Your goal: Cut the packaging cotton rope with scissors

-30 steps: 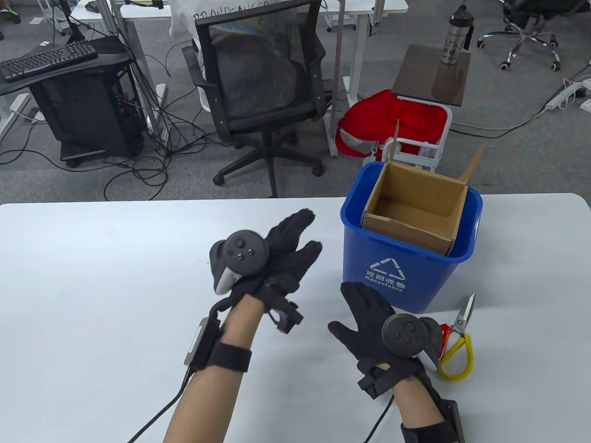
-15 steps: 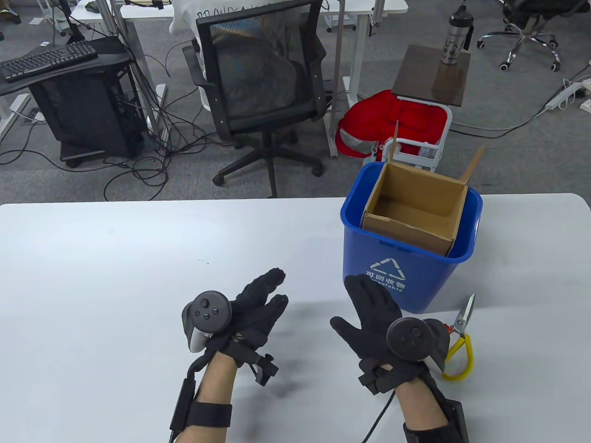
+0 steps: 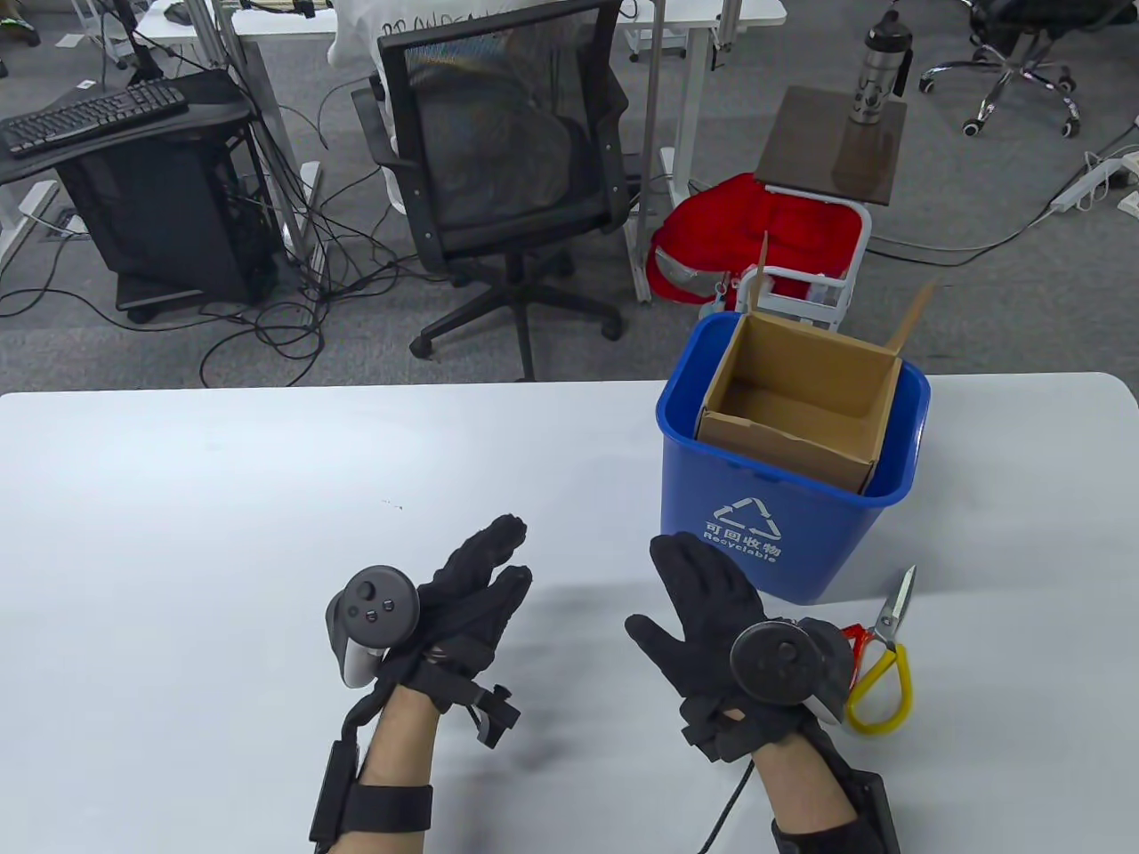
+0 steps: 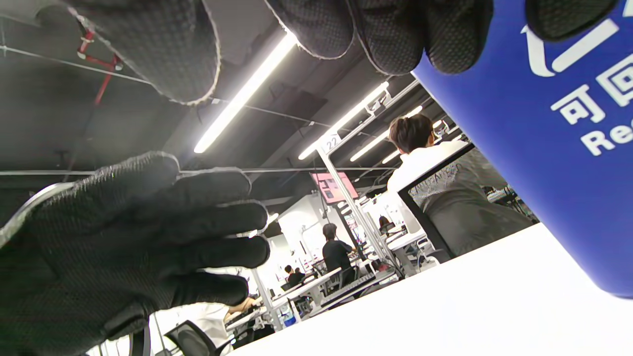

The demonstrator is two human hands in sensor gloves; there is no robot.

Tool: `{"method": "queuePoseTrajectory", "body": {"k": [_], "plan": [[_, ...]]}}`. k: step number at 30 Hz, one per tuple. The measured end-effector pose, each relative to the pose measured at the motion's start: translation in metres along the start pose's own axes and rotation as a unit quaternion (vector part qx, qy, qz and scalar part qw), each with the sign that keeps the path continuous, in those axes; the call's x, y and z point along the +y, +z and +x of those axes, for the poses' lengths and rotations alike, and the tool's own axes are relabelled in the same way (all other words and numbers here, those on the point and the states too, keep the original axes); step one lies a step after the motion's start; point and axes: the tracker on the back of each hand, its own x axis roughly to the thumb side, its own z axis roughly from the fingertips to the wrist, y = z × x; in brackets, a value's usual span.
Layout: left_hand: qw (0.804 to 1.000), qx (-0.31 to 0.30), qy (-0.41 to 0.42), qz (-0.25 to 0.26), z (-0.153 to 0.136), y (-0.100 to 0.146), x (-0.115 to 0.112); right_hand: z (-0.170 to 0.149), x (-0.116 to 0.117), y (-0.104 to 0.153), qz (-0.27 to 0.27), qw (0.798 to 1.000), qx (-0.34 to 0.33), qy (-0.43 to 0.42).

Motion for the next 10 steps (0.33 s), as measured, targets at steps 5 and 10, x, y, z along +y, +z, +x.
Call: {"method": "queuePoseTrajectory", "body": {"k": [5, 10], "plan": [[1.0, 0.004, 0.003, -0.005, -0.0038, -0.0007, -0.0039, 0.0001, -0.0036, 0.0007, -0.008, 1.0, 0.0, -0.004], [1.0, 0.003, 0.013, -0.01, -0.0035, -0.0012, -0.0069, -0.0003, 0.0009, 0.0012, 0.001, 1.0, 0.001, -0.004]]}}
